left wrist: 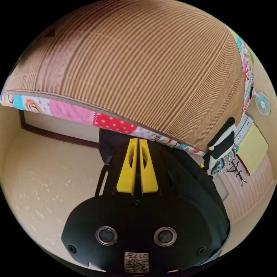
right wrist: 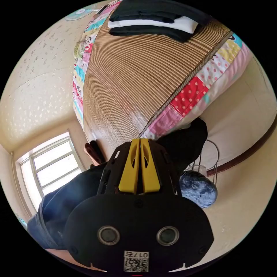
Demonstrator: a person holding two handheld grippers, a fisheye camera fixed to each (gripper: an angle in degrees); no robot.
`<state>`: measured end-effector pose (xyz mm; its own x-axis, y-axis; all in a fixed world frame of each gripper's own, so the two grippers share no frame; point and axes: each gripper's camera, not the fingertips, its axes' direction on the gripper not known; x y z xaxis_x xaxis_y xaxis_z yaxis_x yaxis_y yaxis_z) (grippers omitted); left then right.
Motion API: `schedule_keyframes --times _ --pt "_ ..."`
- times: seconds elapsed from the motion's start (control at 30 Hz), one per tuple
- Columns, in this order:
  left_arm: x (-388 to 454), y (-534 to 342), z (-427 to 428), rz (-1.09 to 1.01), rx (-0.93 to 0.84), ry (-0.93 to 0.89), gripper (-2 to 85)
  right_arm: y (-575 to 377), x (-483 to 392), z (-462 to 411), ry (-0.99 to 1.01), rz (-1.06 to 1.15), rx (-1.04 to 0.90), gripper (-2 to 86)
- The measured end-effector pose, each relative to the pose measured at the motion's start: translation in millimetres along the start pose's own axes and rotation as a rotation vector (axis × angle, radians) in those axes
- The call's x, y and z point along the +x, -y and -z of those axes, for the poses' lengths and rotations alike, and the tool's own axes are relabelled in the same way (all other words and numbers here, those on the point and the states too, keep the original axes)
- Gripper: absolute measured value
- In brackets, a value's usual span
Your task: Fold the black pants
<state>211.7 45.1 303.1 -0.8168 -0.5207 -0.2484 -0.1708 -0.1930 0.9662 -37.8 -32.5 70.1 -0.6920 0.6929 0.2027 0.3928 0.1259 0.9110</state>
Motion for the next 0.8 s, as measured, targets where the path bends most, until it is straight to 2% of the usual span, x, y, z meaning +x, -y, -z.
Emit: schedule_keyframes --times 0.1,0.23,0.47,0.63,0.7,0.8 --pt "22.0 -0.3 -57.2 -0.065 -0.113 0.042 -1.0 25.4 12.3 21.3 -0.05 0.064 0.011 0.2" --pt "46.6 -4.5 -75.0 -0.037 -0.04 0.194 -1.0 70.3 12.5 85.2 -0.276 0.203 0.082 0.2" --pt "112.1 -12.0 -145.7 -0.107 0.048 0.111 -1.0 149.5 28.3 194.4 -0.488 0.22 0.164 0.5" --pt "167.7 -38.7 -223.9 -0.35 0.029 0.481 -1.0 211.7 19.1 236.7 -0.648 0.228 0.261 1.7" --pt "168.5 -50.7 -238.0 -0.369 0.074 0.542 -1.0 240.5 10.5 246.0 -0.657 0.253 0.308 3.0" --pt "150.5 -61.5 -253.5 -0.323 0.123 0.528 -1.0 299.7 1.9 248.5 -0.662 0.25 0.315 8.1"
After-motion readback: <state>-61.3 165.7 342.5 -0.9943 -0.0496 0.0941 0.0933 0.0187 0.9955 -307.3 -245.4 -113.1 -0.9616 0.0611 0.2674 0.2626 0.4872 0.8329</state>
